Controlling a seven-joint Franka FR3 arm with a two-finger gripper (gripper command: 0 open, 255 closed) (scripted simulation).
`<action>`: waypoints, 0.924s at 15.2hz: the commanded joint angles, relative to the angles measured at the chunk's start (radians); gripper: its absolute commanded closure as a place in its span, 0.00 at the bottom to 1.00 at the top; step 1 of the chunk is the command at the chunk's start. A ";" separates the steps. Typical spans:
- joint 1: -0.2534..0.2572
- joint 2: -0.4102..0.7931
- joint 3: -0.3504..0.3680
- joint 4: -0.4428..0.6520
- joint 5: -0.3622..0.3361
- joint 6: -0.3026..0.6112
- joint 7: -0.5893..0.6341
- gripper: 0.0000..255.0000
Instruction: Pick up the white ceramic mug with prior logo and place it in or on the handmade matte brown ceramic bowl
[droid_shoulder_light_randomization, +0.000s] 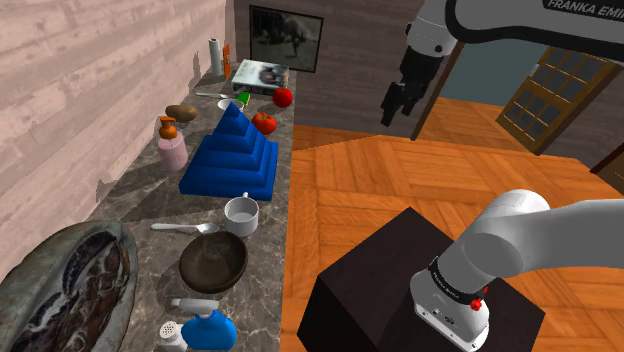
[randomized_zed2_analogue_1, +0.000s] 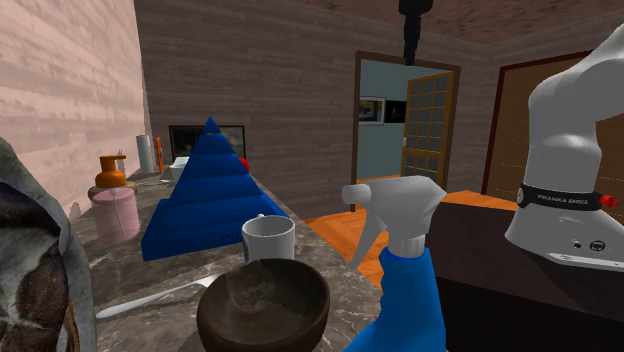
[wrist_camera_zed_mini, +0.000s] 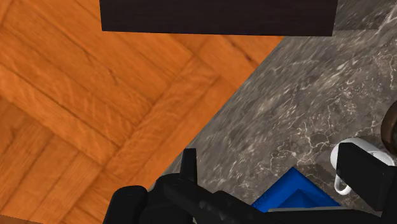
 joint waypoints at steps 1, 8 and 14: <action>0.000 0.000 0.000 0.000 0.000 0.000 0.000 0.00; 0.035 0.156 0.112 -0.023 0.053 0.159 0.111 0.00; 0.056 0.331 0.205 0.005 0.069 0.290 0.209 0.00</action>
